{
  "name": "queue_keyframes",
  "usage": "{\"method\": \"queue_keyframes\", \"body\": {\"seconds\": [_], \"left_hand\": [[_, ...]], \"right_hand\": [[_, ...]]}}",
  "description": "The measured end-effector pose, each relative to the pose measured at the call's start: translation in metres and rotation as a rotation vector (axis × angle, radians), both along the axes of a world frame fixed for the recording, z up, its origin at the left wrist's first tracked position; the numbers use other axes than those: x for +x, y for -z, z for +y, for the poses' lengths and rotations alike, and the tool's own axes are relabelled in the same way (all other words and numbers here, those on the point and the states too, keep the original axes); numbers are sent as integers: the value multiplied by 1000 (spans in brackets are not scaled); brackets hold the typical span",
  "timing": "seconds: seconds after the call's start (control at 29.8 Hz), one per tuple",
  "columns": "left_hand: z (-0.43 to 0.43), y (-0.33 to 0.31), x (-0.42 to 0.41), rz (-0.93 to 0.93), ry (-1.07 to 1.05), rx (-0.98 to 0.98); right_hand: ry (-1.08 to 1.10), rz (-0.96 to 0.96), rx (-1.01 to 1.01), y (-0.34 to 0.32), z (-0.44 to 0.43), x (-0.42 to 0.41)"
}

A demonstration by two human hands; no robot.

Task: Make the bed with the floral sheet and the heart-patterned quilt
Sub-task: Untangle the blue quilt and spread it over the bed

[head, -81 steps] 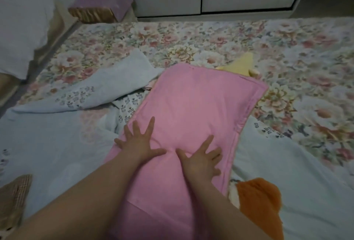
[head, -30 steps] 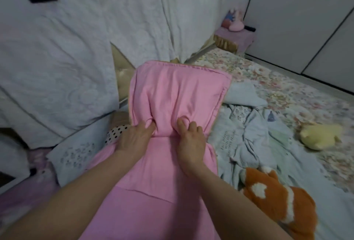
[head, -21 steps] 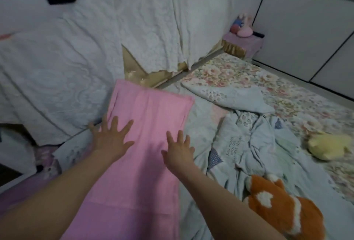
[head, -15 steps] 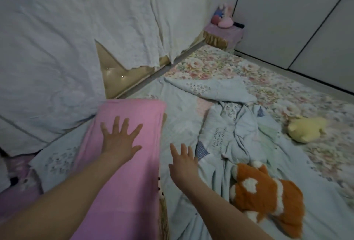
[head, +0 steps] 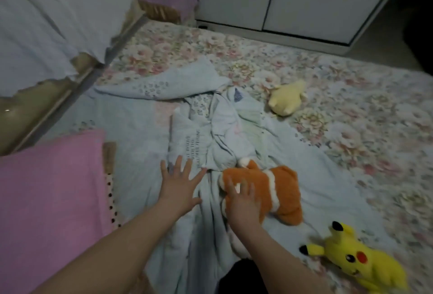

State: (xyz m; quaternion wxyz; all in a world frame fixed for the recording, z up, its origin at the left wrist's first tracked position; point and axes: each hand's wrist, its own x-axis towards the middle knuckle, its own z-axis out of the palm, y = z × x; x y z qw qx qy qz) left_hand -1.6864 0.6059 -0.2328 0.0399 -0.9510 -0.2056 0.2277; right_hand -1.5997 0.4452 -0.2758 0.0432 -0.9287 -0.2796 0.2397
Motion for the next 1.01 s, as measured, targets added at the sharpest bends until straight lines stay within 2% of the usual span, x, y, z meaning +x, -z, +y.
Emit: {"method": "queue_keyframes", "body": {"seconds": [0.1, 0.2, 0.27, 0.37, 0.4, 0.47, 0.54, 0.64, 0.7, 0.84, 1.01], "left_hand": [[-35, 29, 59, 8, 111, -66], [-65, 61, 111, 49, 216, -128], [-98, 91, 153, 84, 285, -175], [-131, 116, 188, 64, 351, -217], [-153, 147, 212, 91, 364, -229], [-153, 159, 222, 104, 338, -192], [-147, 184, 234, 192, 268, -188], [-143, 210, 228, 178, 177, -249], [-150, 216, 225, 146, 204, -230], [-154, 204, 221, 70, 216, -205], [-141, 151, 192, -41, 202, -134]], "right_hand": [[94, -37, -6, 23, -36, 42], [197, -63, -95, 39, -75, 83], [266, -36, -177, 66, -119, 114], [257, -22, -280, 90, -152, 139], [269, 27, -267, 121, -165, 154], [172, 10, -189, 127, -149, 164], [83, -6, -141, 153, -125, 178], [29, 48, -186, 175, -106, 181], [52, 66, -155, 188, -104, 177], [114, -87, 37, 181, -104, 167], [128, -173, 179, 133, -90, 144]]}}
